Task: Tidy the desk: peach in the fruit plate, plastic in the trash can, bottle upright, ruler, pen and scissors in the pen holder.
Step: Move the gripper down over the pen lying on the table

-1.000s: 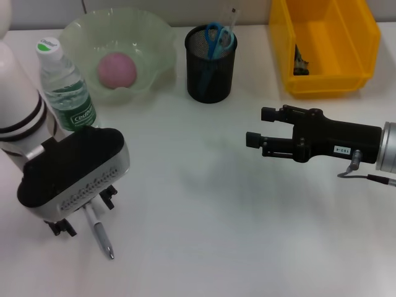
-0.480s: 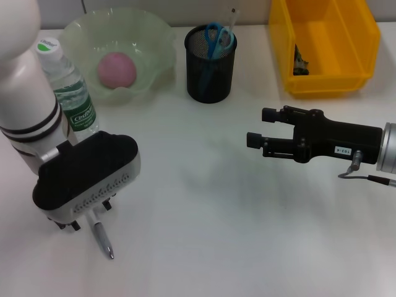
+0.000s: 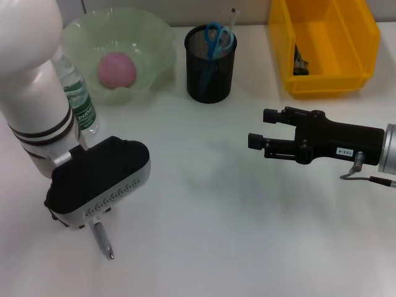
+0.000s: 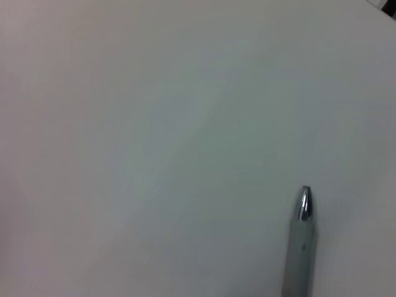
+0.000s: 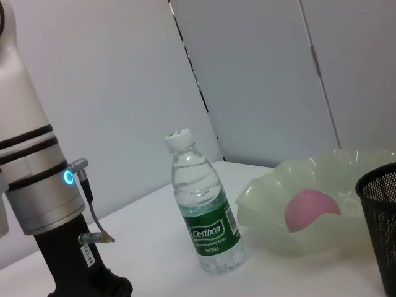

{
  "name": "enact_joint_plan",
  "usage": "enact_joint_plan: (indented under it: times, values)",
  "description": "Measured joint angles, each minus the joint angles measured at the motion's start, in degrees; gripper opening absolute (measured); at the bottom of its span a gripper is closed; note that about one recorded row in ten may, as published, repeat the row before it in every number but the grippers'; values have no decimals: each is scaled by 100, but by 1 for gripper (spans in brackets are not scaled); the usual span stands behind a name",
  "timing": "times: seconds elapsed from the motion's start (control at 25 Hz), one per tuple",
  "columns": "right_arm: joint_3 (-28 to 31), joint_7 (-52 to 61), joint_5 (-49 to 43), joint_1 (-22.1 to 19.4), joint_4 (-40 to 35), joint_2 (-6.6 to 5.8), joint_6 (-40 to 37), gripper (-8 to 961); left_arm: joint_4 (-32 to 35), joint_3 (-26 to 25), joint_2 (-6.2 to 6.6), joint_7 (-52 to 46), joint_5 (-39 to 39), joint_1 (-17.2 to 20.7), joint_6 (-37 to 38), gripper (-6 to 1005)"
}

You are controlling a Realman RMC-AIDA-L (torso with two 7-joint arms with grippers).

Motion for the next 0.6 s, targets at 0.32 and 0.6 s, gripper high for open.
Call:
enact_joint_plan:
  times: [0.32, 0.6]
  values:
    - [0, 0, 0, -17, 1, -9, -12, 810, -59, 56, -40, -44, 63, -46, -14, 403]
    - [0, 1, 0, -16, -10, -9, -13, 810, -67, 68, -62, -73, 121, -62, -26, 362]
